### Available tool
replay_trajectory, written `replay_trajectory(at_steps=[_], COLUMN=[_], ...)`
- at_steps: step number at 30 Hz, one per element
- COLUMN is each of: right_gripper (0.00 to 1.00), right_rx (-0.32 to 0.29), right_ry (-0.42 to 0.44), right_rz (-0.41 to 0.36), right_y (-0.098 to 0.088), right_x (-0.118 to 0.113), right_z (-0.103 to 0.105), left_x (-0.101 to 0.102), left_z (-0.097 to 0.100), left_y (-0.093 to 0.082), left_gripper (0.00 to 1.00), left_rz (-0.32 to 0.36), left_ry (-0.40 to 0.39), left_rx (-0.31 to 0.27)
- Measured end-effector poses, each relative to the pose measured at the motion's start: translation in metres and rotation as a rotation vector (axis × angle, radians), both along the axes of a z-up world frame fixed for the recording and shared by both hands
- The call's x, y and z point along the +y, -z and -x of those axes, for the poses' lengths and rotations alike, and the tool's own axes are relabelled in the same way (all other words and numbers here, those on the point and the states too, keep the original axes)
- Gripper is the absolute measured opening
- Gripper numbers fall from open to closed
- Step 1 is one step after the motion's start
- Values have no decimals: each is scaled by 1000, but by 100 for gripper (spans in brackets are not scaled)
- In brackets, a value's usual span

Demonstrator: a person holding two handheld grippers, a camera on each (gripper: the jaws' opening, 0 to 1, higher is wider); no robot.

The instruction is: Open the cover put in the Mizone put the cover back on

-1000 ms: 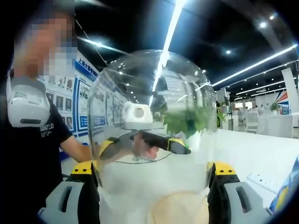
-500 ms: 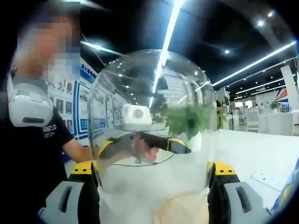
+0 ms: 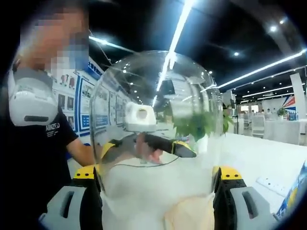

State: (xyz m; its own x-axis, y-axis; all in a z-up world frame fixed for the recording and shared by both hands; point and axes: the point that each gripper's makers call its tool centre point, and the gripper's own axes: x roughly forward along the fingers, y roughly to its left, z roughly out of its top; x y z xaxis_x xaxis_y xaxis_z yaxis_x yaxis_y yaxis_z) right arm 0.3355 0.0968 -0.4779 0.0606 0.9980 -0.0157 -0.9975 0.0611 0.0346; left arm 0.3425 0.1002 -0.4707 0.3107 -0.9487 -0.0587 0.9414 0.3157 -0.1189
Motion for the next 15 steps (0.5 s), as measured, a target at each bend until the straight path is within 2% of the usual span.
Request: replay_trajectory(at_steps=[15], right_gripper=[90], right_rx=[23], right_ry=[-6], right_rz=[21], right_y=[17], right_x=[-3], right_z=[30], left_x=[-1], left_z=[30], left_y=[16], left_gripper=[84], left_rz=[16], left_ry=[-20], left_rx=[27])
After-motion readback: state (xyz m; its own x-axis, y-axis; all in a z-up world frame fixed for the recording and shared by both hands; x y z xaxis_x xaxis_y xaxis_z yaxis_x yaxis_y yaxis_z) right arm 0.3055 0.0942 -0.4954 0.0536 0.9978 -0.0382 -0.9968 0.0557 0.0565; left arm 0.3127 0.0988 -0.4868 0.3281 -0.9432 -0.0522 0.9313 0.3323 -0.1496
